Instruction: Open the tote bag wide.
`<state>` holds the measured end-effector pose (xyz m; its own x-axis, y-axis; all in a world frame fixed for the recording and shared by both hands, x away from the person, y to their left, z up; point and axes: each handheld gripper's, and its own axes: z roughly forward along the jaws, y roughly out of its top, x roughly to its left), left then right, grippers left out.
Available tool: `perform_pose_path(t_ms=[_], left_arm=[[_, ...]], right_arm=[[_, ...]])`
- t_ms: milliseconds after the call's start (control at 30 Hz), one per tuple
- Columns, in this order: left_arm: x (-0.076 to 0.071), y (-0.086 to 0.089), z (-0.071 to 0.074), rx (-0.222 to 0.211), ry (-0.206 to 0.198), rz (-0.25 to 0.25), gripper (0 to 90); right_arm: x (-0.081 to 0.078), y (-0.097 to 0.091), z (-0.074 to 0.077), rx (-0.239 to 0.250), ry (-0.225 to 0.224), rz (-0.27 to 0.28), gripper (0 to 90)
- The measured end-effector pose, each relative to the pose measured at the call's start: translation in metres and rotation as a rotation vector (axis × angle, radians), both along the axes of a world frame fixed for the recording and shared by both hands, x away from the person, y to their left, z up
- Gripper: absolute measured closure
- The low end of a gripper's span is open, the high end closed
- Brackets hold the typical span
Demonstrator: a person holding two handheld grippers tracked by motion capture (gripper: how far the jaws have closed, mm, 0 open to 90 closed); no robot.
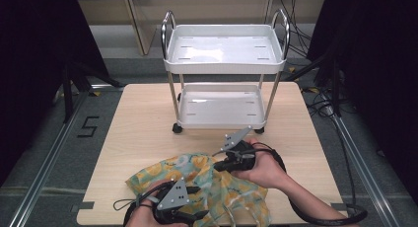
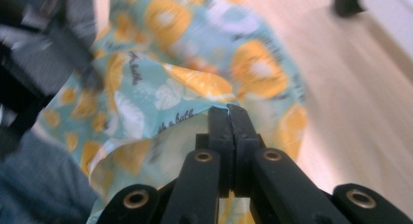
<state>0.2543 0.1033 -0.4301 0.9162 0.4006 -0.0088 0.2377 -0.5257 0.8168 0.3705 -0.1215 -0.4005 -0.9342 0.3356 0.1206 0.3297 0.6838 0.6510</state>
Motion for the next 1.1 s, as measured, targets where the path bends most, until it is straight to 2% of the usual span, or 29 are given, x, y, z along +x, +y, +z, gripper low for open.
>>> perform_pose_path(t_ms=[100,133,167,200,333,433,467,500,567,600,633,667,700,733,800,833,867,900,967,1000,1033,1100], left_arm=[[0.001,-0.003,-0.001,0.025,-0.038,0.026,33.2],[0.002,-0.003,0.001,0.053,-0.047,0.006,33.2],[0.002,-0.005,0.001,0.034,-0.055,0.005,33.1],[0.002,-0.005,0.005,0.041,-0.043,0.009,32.5],[0.006,-0.008,0.012,0.02,-0.061,0.033,31.1],[0.008,-0.012,0.015,0.019,-0.091,0.033,29.6],[0.008,-0.013,0.015,0.02,-0.106,0.028,29.0],[0.008,-0.013,0.016,0.033,-0.109,0.002,28.9],[0.005,-0.016,0.016,0.062,-0.124,0.011,28.6],[0.004,-0.018,0.014,0.054,-0.123,0.005,28.4],[0.003,-0.019,0.014,0.076,-0.128,-0.022,28.4],[0.002,-0.021,0.012,0.071,-0.137,-0.031,28.2],[0.002,-0.022,0.012,0.099,-0.14,-0.054,28.1],[0.001,-0.025,0.009,0.093,-0.148,-0.063,28.4],[0.0,-0.03,0.003,0.124,-0.136,-0.107,29.7],[0.0,-0.031,0.001,0.143,-0.136,-0.122,29.5],[0.0,-0.033,-0.002,0.164,-0.133,-0.142,29.7],[0.0,-0.036,-0.006,0.171,-0.13,-0.149,30.0],[0.0,-0.038,-0.011,0.188,-0.12,-0.155,30.1],[0.001,-0.039,-0.013,0.191,-0.118,-0.147,30.3],[0.003,-0.039,-0.015,0.202,-0.124,-0.144,30.6],[0.005,-0.04,-0.016,0.211,-0.122,-0.139,30.6]], right_arm=[[0.01,0.007,-0.003,0.0,-0.003,-0.061,90.0],[0.01,0.007,-0.003,0.0,-0.003,-0.061,90.0],[0.01,0.009,-0.003,-0.001,0.005,-0.077,90.0],[0.012,0.01,-0.003,0.001,0.014,-0.086,90.0],[0.017,0.013,-0.003,0.009,0.016,-0.122,90.0],[0.019,0.014,-0.002,0.007,0.019,-0.16,90.0],[0.019,0.015,-0.002,0.01,0.035,-0.188,90.0],[0.022,0.015,-0.002,0.006,0.024,-0.174,90.0],[0.026,0.016,-0.003,0.006,0.02,-0.17,90.0],[0.027,0.017,-0.004,0.011,0.025,-0.189,90.0],[0.029,0.017,-0.004,0.0,0.025,-0.187,90.0],[0.029,0.017,-0.005,-0.005,0.039,-0.205,90.0],[0.03,0.018,-0.006,-0.011,0.031,-0.204,90.0],[0.031,0.019,-0.007,-0.015,0.034,-0.213,90.0],[0.033,0.021,-0.01,-0.014,0.026,-0.218,90.0],[0.032,0.021,-0.01,-0.035,0.041,-0.246,90.0],[0.032,0.021,-0.01,-0.032,0.05,-0.243,90.0],[0.034,0.021,-0.011,-0.037,0.029,-0.235,90.0],[0.034,0.021,-0.011,-0.04,0.036,-0.238,90.0],[0.033,0.021,-0.011,-0.039,0.054,-0.251,90.0],[0.034,0.021,-0.012,-0.045,0.035,-0.244,90.0],[0.034,0.021,-0.014,-0.039,0.036,-0.255,90.0]])
